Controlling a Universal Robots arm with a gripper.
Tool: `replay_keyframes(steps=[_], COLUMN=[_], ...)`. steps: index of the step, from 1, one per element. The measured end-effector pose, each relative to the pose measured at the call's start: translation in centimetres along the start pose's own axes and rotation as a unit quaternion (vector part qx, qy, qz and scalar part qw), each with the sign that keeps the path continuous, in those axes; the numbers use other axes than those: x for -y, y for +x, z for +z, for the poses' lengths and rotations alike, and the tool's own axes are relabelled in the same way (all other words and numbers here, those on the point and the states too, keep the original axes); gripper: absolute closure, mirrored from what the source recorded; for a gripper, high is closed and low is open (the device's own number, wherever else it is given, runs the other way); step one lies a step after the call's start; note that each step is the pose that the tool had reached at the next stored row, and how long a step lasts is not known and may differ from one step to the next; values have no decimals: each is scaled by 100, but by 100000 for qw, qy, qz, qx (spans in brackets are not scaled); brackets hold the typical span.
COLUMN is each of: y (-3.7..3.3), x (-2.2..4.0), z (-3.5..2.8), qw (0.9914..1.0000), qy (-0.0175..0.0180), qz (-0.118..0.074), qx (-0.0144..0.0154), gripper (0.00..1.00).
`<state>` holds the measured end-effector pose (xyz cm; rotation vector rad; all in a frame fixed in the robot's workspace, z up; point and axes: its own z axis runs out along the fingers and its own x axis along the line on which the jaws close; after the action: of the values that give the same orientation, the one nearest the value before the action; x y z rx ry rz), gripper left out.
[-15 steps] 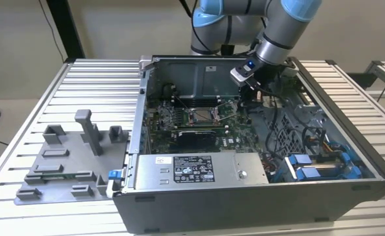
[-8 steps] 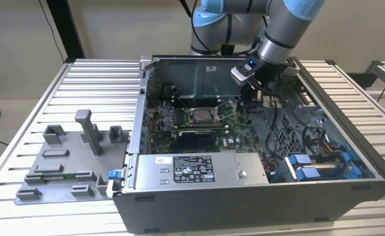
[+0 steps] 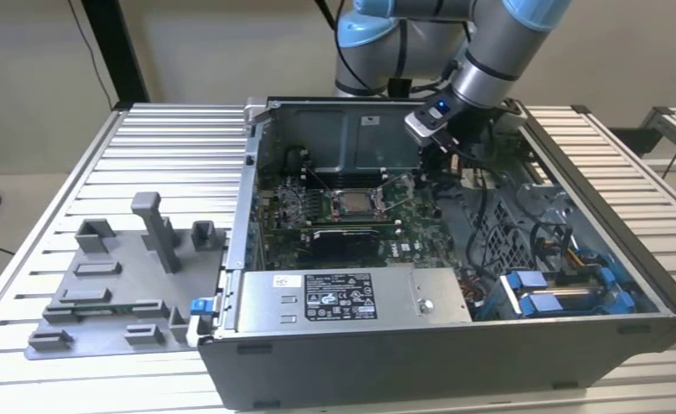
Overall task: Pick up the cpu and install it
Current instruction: 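Place the cpu into insertion slot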
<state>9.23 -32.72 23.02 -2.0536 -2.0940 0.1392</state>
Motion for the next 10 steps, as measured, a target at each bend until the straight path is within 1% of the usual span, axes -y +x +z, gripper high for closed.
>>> replay_keyframes(steps=[3, 5, 8, 10], y=[0, 1, 3, 5], x=[28, 49, 91, 128], z=[-6, -15, -25, -25], qw=[99999, 99997, 99993, 99990], qy=[383, 615, 864, 960], qz=[-26, -59, -99, -133], qx=[-272, -508, -810, -1004], gripper=[100, 100, 100, 100])
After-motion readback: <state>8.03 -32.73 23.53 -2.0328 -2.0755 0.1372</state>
